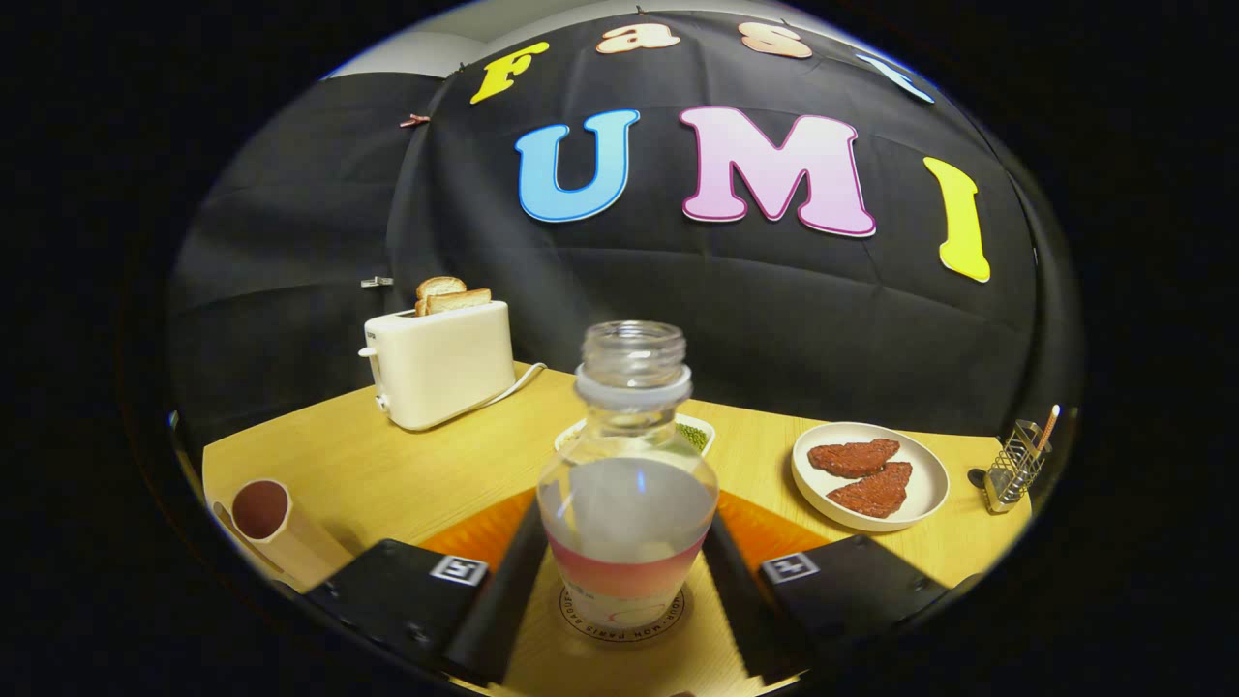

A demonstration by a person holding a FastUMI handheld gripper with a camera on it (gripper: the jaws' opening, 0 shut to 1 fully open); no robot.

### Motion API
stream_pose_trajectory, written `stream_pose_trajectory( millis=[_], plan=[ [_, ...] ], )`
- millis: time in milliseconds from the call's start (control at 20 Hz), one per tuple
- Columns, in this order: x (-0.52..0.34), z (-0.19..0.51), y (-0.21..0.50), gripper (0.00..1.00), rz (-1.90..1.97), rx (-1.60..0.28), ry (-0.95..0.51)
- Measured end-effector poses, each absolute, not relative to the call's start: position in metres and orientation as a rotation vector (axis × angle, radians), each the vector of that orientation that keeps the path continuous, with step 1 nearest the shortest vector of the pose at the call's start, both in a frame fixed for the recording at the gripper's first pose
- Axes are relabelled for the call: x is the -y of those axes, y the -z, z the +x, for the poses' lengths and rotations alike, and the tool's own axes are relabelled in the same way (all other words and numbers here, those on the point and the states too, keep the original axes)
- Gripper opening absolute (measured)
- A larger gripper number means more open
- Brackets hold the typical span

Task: Take the bottle from table, then pour the juice into the cup, finally place the bottle on the coaster

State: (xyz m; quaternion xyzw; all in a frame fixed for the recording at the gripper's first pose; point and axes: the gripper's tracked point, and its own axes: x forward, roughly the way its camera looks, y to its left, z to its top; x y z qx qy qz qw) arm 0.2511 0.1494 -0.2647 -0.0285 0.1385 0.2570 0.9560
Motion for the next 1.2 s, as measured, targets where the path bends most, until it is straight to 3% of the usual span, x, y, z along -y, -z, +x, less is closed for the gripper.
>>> stream_pose_trajectory(
  millis=[100, 650, 1200],
  plan=[
    [-0.152, 0.251, 0.263, 0.98, -0.044, -0.283, -0.527],
    [-0.132, 0.209, 0.241, 0.98, -0.037, -0.323, -0.5],
    [-0.069, 0.134, 0.079, 0.97, -0.122, -0.074, -0.412]
  ],
)
